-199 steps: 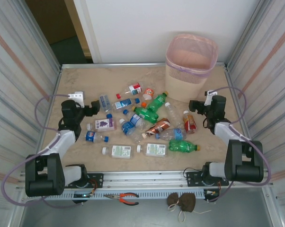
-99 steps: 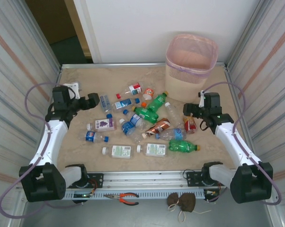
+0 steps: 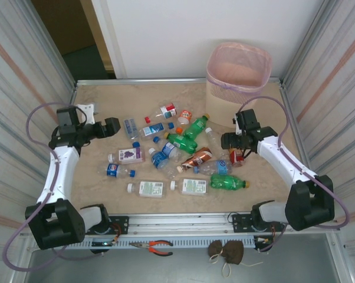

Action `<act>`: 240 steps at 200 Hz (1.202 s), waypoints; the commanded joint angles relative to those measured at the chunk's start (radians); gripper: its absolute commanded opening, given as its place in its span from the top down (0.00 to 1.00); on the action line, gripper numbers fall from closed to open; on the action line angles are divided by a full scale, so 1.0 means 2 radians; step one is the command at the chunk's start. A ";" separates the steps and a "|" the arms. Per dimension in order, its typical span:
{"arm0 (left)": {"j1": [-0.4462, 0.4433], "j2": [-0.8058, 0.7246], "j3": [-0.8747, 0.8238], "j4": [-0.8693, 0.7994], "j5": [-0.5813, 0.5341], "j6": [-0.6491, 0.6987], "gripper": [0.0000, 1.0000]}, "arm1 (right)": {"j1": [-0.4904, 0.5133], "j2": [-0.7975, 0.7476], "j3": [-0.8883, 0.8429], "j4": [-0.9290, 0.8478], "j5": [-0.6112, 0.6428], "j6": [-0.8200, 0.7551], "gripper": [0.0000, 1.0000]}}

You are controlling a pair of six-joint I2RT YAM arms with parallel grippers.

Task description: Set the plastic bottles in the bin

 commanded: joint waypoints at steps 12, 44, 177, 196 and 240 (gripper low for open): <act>0.017 -0.009 -0.010 0.003 0.028 -0.004 0.06 | -0.025 0.020 0.002 -0.016 -0.027 0.008 0.18; 0.028 -0.011 -0.011 0.003 0.031 -0.007 0.06 | -0.040 0.051 0.009 -0.014 -0.047 0.001 0.22; 0.065 -0.010 -0.019 0.013 0.053 -0.021 0.06 | -0.076 0.120 0.025 -0.027 -0.030 0.012 0.28; 0.065 -0.010 -0.021 0.013 0.053 -0.021 0.06 | -0.083 0.120 0.024 -0.027 -0.035 0.013 0.28; 0.064 -0.008 -0.020 0.014 0.055 -0.022 0.06 | -0.083 0.128 0.026 -0.016 -0.060 0.005 0.26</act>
